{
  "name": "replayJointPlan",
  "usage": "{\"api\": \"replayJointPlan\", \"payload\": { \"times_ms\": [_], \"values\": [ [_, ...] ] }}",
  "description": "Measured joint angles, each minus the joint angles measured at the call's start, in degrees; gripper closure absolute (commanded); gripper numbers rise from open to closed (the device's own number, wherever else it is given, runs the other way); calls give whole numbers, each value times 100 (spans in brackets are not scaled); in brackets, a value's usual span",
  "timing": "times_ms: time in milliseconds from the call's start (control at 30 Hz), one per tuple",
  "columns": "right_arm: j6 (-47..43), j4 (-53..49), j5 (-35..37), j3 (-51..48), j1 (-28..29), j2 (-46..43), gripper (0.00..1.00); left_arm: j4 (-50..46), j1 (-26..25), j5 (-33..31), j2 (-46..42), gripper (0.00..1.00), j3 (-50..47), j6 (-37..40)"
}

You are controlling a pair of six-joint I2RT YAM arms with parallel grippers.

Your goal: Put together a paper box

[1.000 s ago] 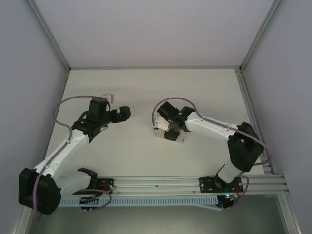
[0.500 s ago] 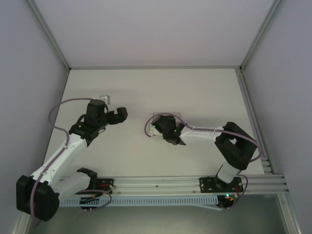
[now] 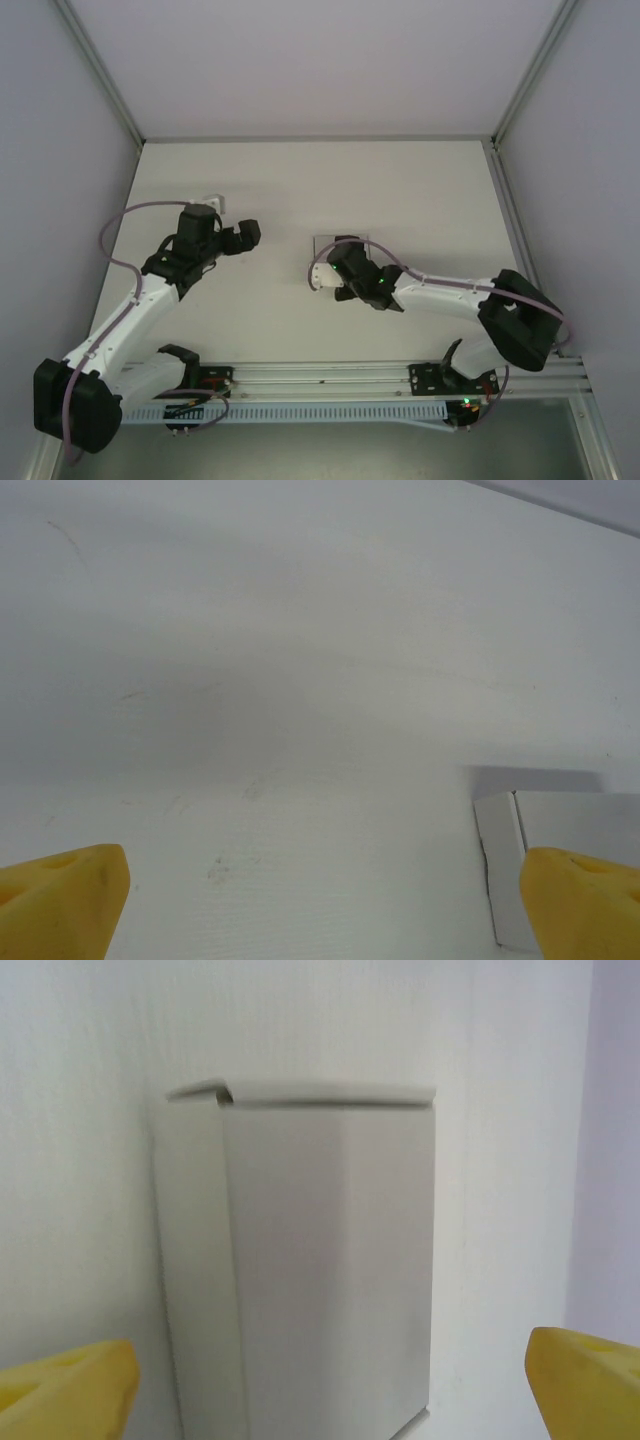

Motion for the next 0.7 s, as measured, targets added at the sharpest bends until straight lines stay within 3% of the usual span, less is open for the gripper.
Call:
{"api": "replayJointPlan", "payload": {
  "times_ms": [133, 300, 400, 500, 700],
  "values": [
    [415, -382, -579, 223, 0, -496, 0, 4, 0, 0, 31, 0, 0, 2],
    [1213, -282, -632, 236, -223, -1300, 0, 173, 13, -302, 50, 0, 0, 186],
    [1961, 195, -522, 59, -977, -1930, 0, 507, 168, -605, -4, 0, -33, 378],
    [2870, 846, -240, -262, -2076, -2490, 0, 1128, 468, -940, -138, 0, -260, 669],
    [3967, 2374, 160, -1659, -3788, -2697, 0, 3331, 1298, -1300, 72, 0, -1620, 1392]
  ]
}}
